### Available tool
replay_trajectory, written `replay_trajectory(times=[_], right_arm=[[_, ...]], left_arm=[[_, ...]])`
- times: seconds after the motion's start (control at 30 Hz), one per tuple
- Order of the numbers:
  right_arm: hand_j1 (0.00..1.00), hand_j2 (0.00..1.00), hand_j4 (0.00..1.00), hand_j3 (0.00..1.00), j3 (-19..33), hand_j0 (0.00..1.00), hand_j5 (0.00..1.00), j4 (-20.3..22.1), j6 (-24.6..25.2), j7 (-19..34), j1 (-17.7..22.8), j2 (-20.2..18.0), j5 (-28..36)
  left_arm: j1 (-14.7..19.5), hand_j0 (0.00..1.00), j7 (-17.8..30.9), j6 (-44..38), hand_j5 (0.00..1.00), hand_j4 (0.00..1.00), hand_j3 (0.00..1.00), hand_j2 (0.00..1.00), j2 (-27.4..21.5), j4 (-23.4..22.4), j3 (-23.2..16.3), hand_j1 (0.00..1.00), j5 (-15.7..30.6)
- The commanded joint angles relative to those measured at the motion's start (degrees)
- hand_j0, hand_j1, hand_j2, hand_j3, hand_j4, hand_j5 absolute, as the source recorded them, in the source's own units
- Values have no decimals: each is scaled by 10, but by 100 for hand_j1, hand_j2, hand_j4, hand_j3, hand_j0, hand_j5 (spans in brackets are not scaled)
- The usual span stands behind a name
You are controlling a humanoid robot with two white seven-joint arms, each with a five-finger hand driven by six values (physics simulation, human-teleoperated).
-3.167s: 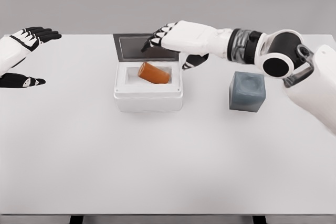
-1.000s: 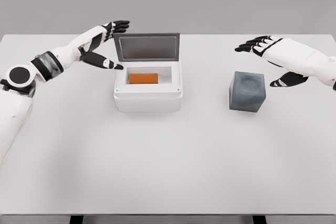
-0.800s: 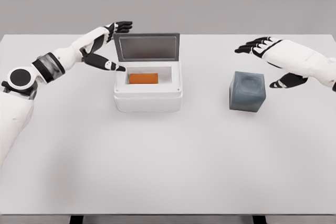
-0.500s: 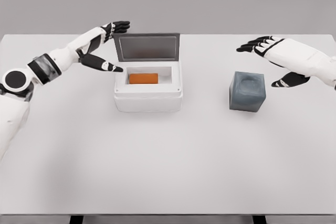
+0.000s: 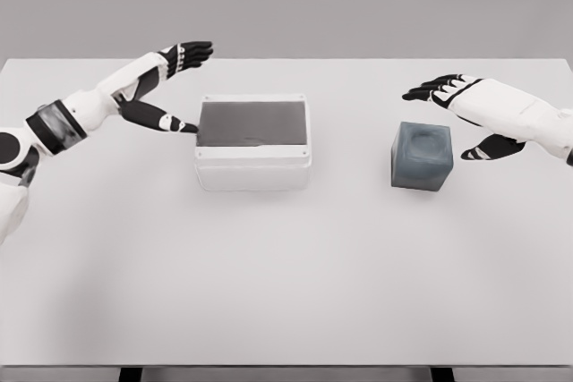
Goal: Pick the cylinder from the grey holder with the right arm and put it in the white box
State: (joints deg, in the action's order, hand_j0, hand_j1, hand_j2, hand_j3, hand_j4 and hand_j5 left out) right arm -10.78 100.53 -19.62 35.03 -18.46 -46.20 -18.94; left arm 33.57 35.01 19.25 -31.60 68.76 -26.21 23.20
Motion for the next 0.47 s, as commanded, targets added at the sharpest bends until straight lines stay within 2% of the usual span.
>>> replay_trajectory(times=[0.0,0.13,0.17,0.2,0.23,0.3,0.43], right_arm=[[100,100,100,100,1,100,100,0,1,0,0,0,2],[100,100,100,100,0,100,100,0,1,0,-1,2,2],[100,100,100,100,0,100,100,0,0,0,-1,2,2],[100,100,100,100,0,100,100,0,0,0,0,2,2],[100,100,100,100,0,100,100,0,1,0,-1,2,2],[100,100,100,100,1,100,100,0,1,0,-1,2,2],[100,100,100,100,1,100,100,0,1,0,-1,3,2]], left_arm=[[0,100,0,4,100,100,100,100,-24,14,-2,100,26],[-12,100,0,4,100,100,100,100,-88,63,-2,100,70],[-20,100,0,24,100,100,100,100,-108,80,-2,100,75],[-48,100,0,76,100,100,100,100,-144,93,-2,100,75],[-53,100,0,118,100,100,100,100,-173,101,1,100,76],[-67,100,0,148,100,100,100,100,-210,108,2,100,76],[-82,100,0,158,100,100,100,100,-239,109,3,100,76]])
